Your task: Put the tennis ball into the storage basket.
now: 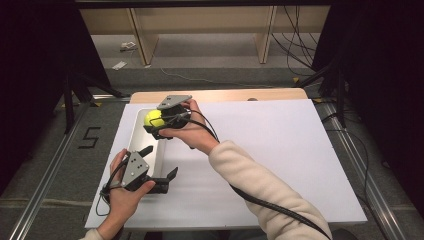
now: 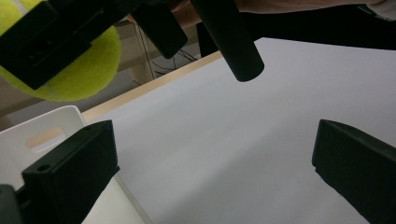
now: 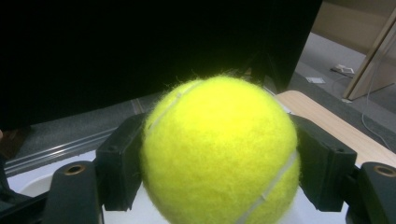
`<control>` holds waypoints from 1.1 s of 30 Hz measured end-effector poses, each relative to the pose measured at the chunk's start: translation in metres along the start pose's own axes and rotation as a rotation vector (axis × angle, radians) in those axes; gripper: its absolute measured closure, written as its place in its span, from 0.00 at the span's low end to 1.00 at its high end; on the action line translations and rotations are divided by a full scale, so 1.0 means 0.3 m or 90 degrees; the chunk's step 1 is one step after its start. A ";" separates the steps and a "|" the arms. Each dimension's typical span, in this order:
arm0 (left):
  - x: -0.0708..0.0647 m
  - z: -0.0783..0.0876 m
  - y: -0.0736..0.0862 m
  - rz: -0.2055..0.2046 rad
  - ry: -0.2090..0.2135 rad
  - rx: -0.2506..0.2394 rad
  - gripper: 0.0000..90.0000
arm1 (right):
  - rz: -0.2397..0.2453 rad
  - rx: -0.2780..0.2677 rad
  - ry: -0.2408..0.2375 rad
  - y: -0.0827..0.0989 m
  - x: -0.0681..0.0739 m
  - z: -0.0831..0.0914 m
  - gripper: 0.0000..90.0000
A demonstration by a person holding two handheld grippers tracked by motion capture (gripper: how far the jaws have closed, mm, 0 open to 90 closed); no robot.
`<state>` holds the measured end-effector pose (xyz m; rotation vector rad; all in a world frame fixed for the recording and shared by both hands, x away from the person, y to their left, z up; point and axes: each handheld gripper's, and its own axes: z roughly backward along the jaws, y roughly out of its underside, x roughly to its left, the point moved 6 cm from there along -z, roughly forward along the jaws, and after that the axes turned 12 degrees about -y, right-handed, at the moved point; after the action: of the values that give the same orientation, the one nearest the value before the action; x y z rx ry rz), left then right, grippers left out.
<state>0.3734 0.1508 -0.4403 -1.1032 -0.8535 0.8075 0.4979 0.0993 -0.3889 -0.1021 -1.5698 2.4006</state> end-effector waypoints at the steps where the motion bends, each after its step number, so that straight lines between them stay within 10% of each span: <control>1: 0.000 0.000 0.000 0.000 0.000 0.000 0.00 | 0.000 0.000 0.000 0.000 0.000 0.000 0.30; 33: 0.007 0.007 0.000 0.002 -0.003 -0.001 0.00 | -0.006 0.005 -0.005 0.005 -0.004 -0.049 0.30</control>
<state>0.3724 0.1535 -0.4394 -1.1045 -0.8563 0.8118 0.5018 0.1115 -0.3965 -0.0837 -1.5606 2.4032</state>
